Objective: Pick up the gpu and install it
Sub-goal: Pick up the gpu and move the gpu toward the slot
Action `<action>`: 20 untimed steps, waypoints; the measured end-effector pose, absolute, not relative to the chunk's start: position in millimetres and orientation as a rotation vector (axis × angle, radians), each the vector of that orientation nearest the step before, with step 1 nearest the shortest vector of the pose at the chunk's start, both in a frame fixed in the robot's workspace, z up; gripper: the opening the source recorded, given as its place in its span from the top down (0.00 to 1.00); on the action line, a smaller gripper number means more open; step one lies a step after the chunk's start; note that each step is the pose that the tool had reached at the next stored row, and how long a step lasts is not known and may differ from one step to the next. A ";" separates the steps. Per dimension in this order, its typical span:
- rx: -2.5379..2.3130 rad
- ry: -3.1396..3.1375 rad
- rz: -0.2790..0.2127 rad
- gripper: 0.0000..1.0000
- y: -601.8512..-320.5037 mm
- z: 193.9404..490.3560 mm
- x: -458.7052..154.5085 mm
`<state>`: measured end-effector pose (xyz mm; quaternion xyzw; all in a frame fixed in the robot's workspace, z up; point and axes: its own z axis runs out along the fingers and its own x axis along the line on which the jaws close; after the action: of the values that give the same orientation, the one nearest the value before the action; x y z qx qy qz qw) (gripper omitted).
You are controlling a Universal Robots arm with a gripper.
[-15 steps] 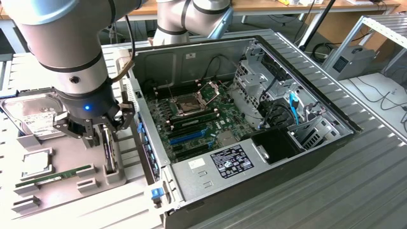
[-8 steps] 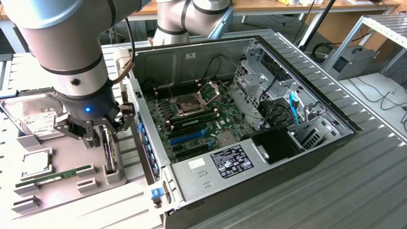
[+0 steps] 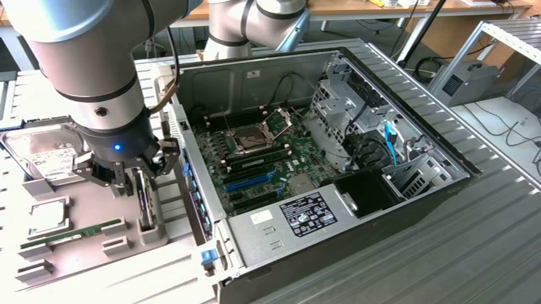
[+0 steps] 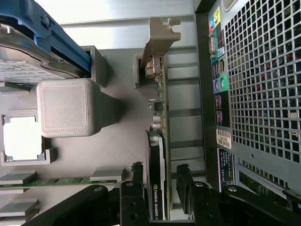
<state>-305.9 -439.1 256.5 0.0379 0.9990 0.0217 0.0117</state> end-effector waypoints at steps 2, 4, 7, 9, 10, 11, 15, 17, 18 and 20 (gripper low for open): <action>0.118 3.115 0.068 0.58 -439.1 256.5 -305.9; 0.118 3.115 0.067 0.58 -439.1 256.5 -305.9; 0.118 3.115 0.067 0.58 -439.1 256.4 -305.9; 0.118 3.115 0.068 0.58 -439.1 255.2 -305.9; 0.118 3.115 0.068 0.58 -439.1 254.6 -305.9; 0.118 3.115 0.068 0.58 -439.1 253.8 -305.9; 0.118 3.115 0.068 0.58 -439.1 249.7 -305.9; 0.118 3.116 0.067 0.58 -439.1 248.5 -305.9; 0.118 3.115 0.067 0.58 -439.0 248.0 -306.3; 0.118 3.115 0.068 0.58 -438.8 247.6 -306.8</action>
<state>-306.8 -438.8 247.6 0.0379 0.9990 0.0217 0.0117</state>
